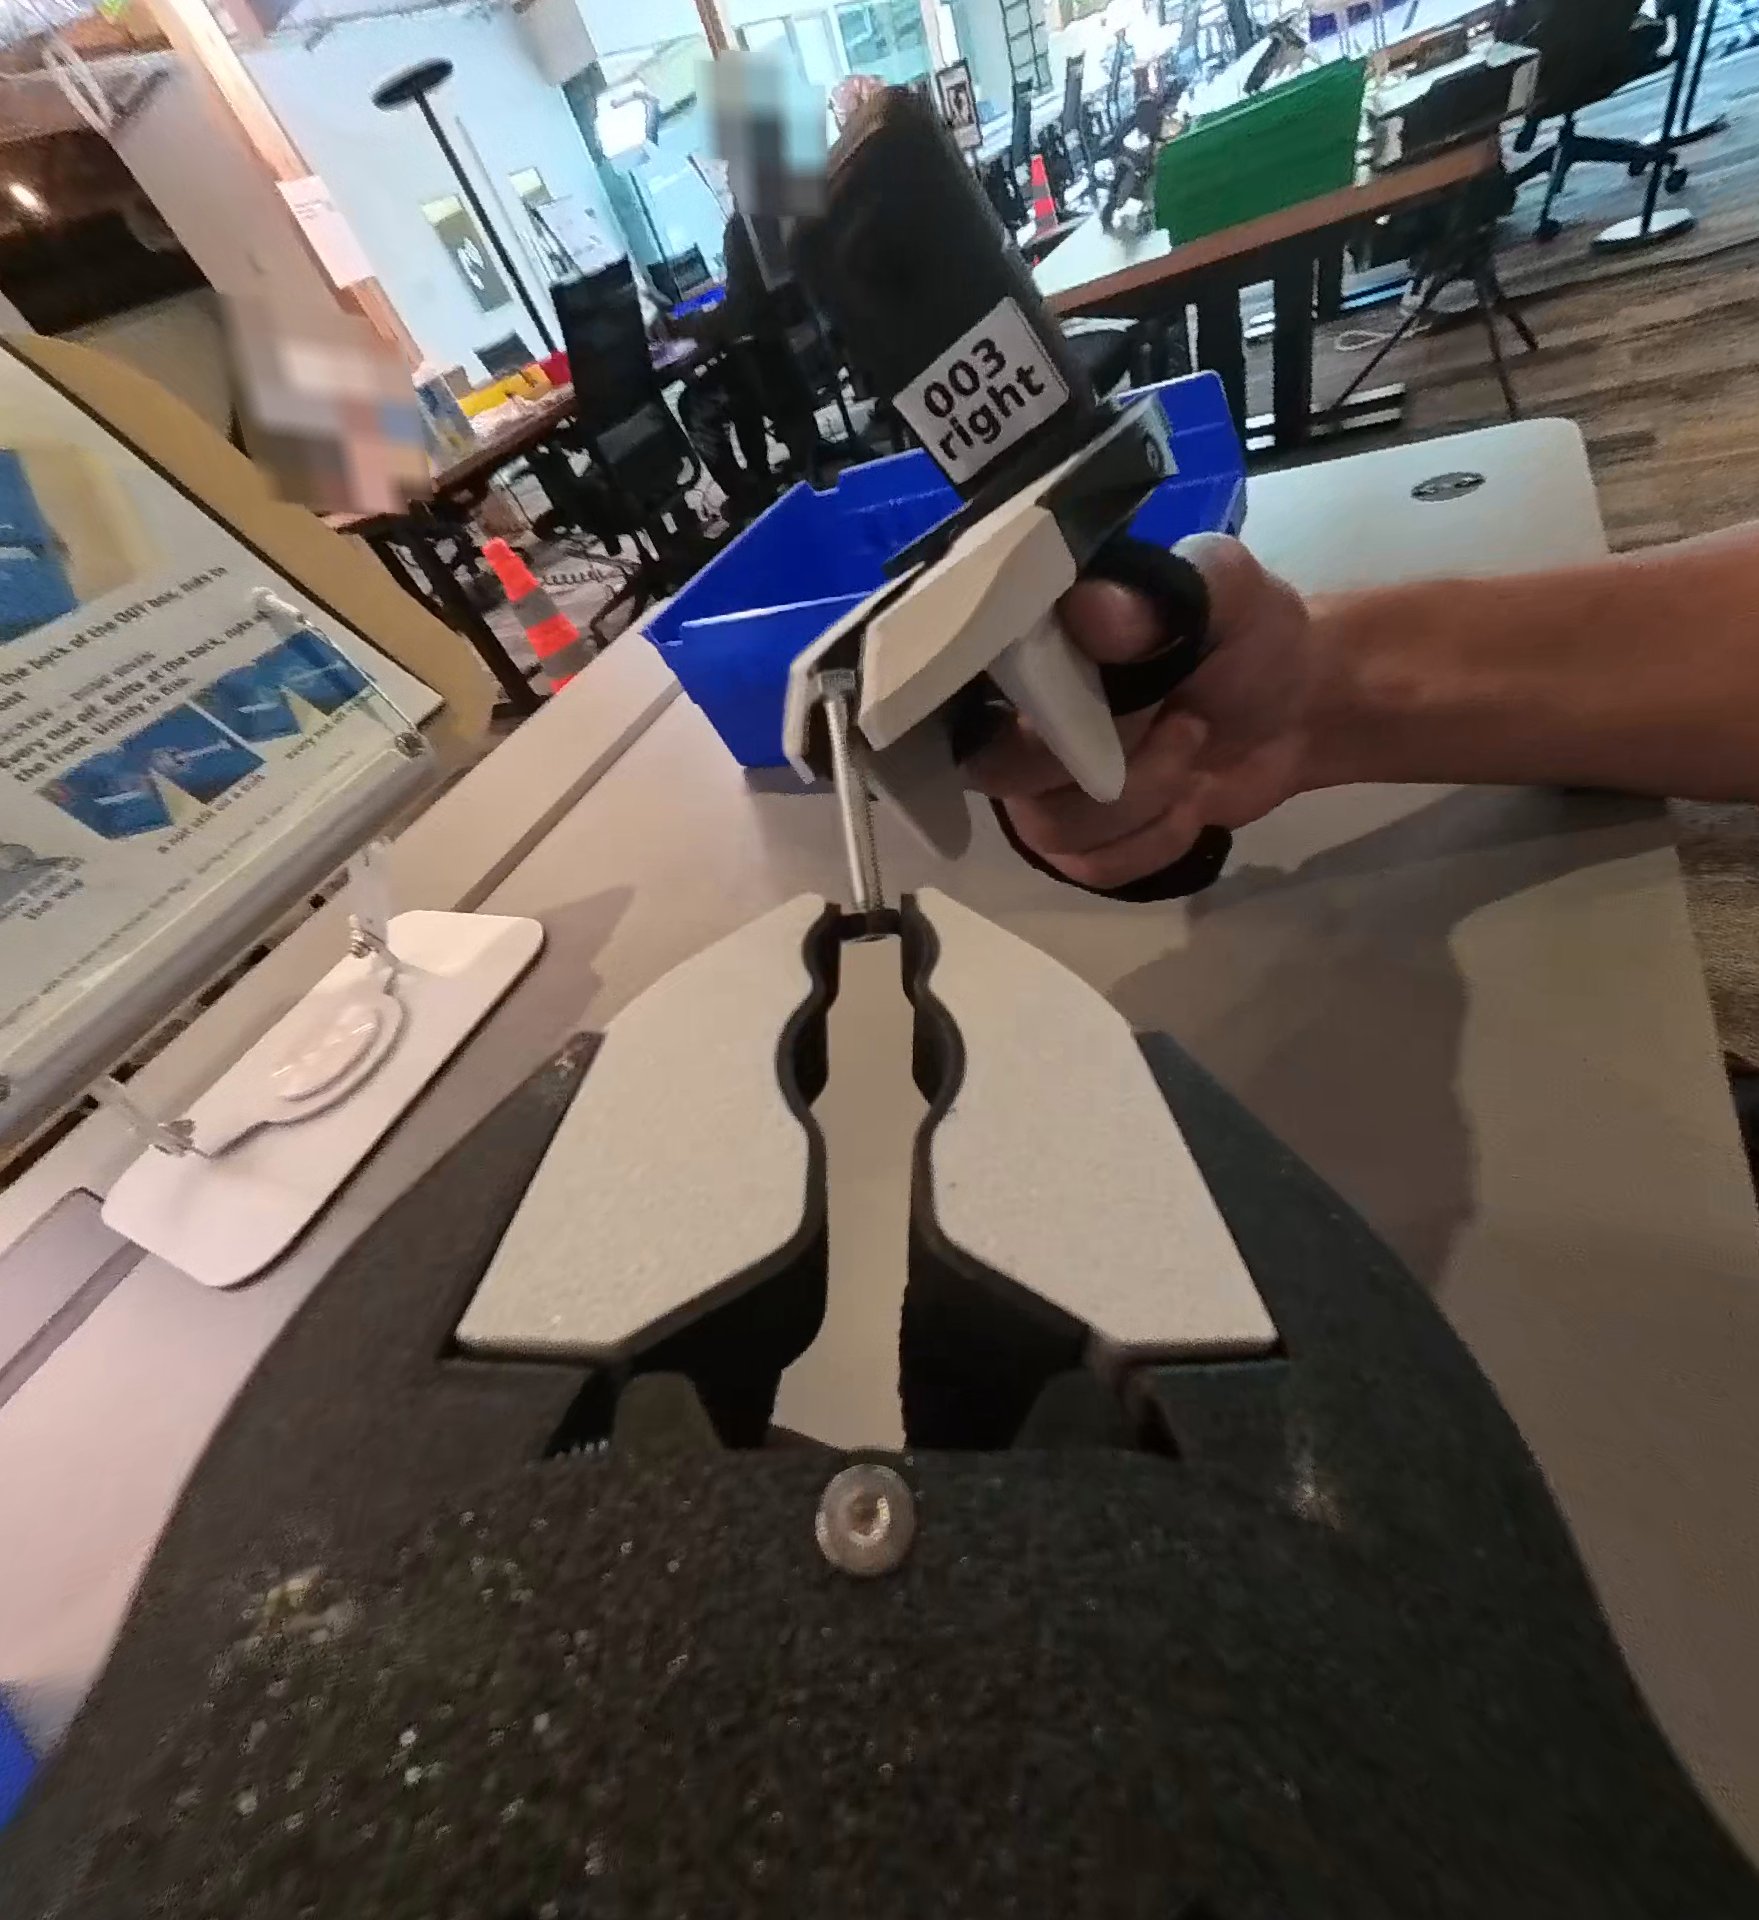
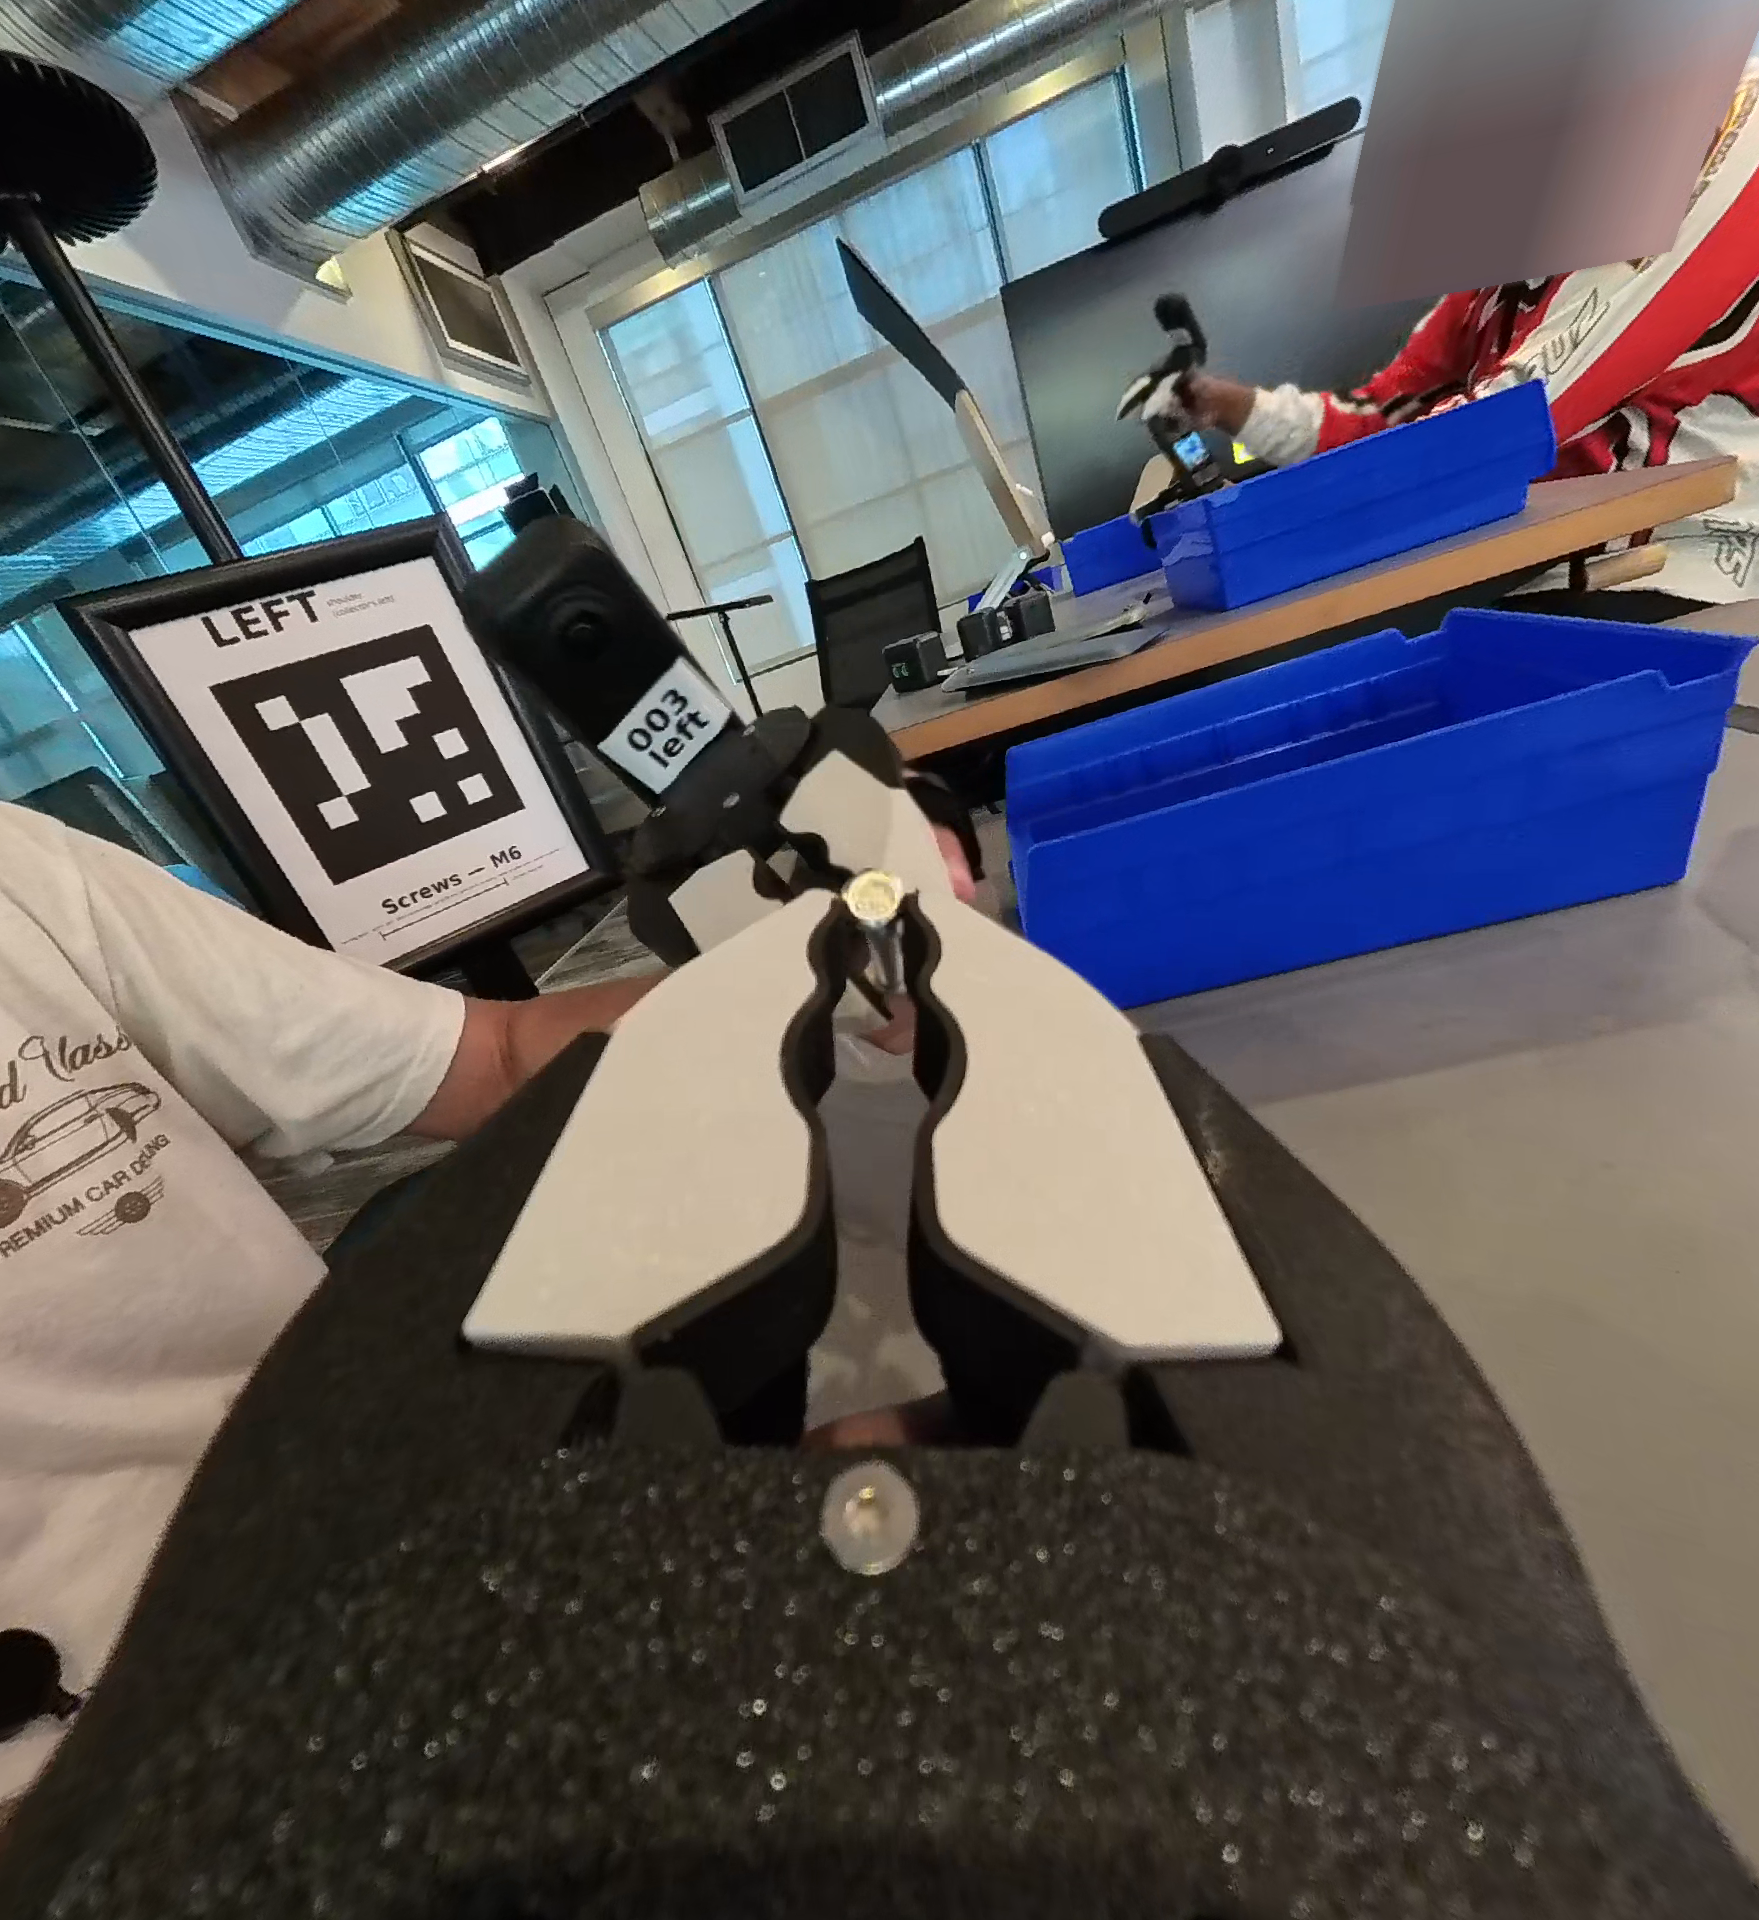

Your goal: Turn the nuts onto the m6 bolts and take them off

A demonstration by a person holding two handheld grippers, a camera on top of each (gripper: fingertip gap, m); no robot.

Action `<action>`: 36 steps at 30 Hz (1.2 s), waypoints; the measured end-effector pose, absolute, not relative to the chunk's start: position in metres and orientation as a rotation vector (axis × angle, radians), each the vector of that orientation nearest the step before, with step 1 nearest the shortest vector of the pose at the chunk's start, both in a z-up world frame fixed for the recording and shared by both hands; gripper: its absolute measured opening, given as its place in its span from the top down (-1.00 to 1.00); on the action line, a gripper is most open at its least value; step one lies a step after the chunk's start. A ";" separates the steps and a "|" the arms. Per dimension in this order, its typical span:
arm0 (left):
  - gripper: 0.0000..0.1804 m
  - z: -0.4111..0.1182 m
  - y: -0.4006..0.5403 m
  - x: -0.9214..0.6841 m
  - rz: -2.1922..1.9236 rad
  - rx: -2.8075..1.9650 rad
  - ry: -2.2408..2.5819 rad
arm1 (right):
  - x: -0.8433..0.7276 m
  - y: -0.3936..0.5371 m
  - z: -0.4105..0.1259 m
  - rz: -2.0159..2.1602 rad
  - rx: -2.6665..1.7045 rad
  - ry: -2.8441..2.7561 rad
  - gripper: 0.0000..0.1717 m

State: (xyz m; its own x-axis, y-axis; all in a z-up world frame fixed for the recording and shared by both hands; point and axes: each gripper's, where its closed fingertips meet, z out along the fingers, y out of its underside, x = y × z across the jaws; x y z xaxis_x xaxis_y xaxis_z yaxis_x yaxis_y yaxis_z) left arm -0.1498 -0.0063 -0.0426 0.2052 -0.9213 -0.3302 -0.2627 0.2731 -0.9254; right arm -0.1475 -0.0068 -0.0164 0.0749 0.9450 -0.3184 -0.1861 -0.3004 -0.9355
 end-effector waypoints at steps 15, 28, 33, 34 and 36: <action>0.89 -0.010 -0.054 -0.164 -2.445 -1.316 1.073 | -0.154 -0.048 0.002 1.449 -1.106 -1.010 0.89; 0.49 -0.055 -0.012 -0.150 -1.220 -1.456 1.281 | -0.148 -0.016 -0.010 1.393 -1.276 -0.889 0.89; 0.58 -0.059 0.006 -0.150 -0.644 -1.331 1.328 | -0.147 -0.006 -0.017 1.372 -1.336 -0.855 0.89; 0.64 -0.058 0.004 -0.149 -0.601 -1.305 1.340 | -0.147 -0.005 -0.018 1.369 -1.343 -0.852 0.89; 0.89 -0.054 0.003 -0.148 -0.529 -1.255 1.338 | -0.147 -0.005 -0.018 1.367 -1.349 -0.852 0.89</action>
State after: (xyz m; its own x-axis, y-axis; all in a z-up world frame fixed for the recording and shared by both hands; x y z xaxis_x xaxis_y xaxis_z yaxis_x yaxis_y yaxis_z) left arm -0.1485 0.0029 -0.0541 0.2438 -0.8749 -0.4183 -0.3525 0.3219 -0.8787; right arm -0.1468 -0.0048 -0.0183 0.1153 0.9533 -0.2791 -0.1695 -0.2580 -0.9512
